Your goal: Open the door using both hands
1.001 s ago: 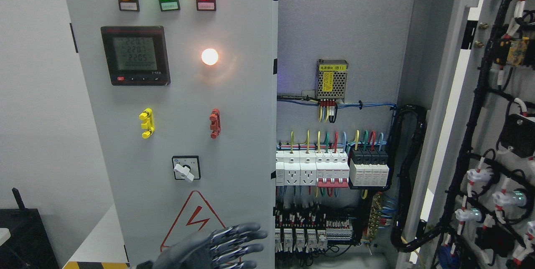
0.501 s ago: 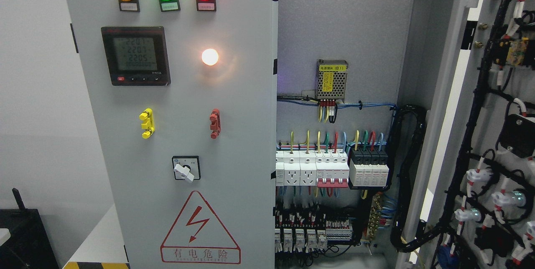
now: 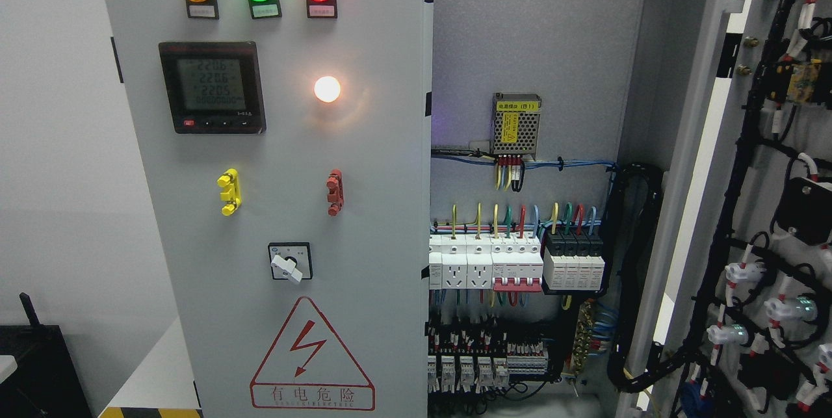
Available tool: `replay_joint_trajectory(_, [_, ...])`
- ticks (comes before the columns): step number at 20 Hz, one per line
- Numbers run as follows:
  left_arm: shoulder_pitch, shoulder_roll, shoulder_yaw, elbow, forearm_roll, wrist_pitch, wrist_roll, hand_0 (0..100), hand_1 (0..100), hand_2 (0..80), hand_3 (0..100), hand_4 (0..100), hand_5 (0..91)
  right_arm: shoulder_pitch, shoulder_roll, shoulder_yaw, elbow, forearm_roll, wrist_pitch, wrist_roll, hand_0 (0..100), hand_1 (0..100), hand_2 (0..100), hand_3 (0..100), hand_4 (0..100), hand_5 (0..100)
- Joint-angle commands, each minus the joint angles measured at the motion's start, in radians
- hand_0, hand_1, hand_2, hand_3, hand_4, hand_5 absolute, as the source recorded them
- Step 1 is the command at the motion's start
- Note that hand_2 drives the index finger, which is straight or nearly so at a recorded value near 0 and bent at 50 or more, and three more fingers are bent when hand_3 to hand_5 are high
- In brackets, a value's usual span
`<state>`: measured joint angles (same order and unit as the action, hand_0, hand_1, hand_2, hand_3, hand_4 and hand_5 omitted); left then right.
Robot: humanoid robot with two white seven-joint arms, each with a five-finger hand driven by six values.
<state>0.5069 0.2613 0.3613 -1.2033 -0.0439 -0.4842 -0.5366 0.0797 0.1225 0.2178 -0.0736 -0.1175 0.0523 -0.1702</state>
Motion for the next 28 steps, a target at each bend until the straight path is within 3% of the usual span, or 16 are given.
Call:
replay_joint_trajectory(1, [0.030, -0.151, 0.101, 0.594, -0.136, -0.002, 0.089, 12, 39, 0.0, 0, 0, 0.0, 0.000, 0.000, 0.000, 0.000, 0.001, 0.000, 0.000, 12, 39, 0, 0, 0, 0])
replay_joint_trajectory(4, [-0.077, -0.148, -0.011, 0.805, -0.140, 0.021, 0.157, 12, 39, 0.0, 0, 0, 0.0, 0.000, 0.000, 0.000, 0.000, 0.001, 0.000, 0.000, 12, 39, 0, 0, 0, 0])
replay_joint_trajectory(7, [-0.281, -0.122, -0.125, 1.046, -0.139, 0.131, 0.211, 12, 39, 0.0, 0, 0, 0.0, 0.000, 0.000, 0.000, 0.000, 0.001, 0.000, 0.000, 12, 39, 0, 0, 0, 0])
replay_joint_trajectory(11, [-0.390, -0.146, -0.202, 1.090, -0.140, 0.260, 0.222, 12, 39, 0.0, 0, 0, 0.0, 0.000, 0.000, -0.001, -0.002, 0.001, 0.000, 0.000, 12, 39, 0, 0, 0, 0])
replay_joint_trajectory(14, [-0.438, -0.204, -0.271, 1.097, -0.140, 0.331, 0.277, 12, 39, 0.0, 0, 0, 0.0, 0.000, 0.000, -0.001, -0.002, 0.001, 0.000, 0.000, 12, 39, 0, 0, 0, 0])
replay_joint_trajectory(18, [-0.450, -0.286, -0.366, 1.097, -0.136, 0.345, 0.326, 12, 39, 0.0, 0, 0, 0.0, 0.002, -0.001, -0.003, -0.002, 0.001, 0.000, -0.002, 12, 39, 0, 0, 0, 0])
replay_joint_trajectory(22, [-0.453, -0.298, -0.371, 1.108, -0.126, 0.364, 0.425, 12, 39, 0.0, 0, 0, 0.0, 0.002, -0.001, -0.003, -0.014, 0.001, 0.000, 0.000, 12, 39, 0, 0, 0, 0])
replay_joint_trajectory(28, [-0.453, -0.301, -0.371, 1.177, -0.068, 0.415, 0.420, 12, 39, 0.0, 0, 0, 0.0, 0.003, -0.006, -0.001, -0.038, 0.002, 0.000, -0.002, 12, 39, 0, 0, 0, 0])
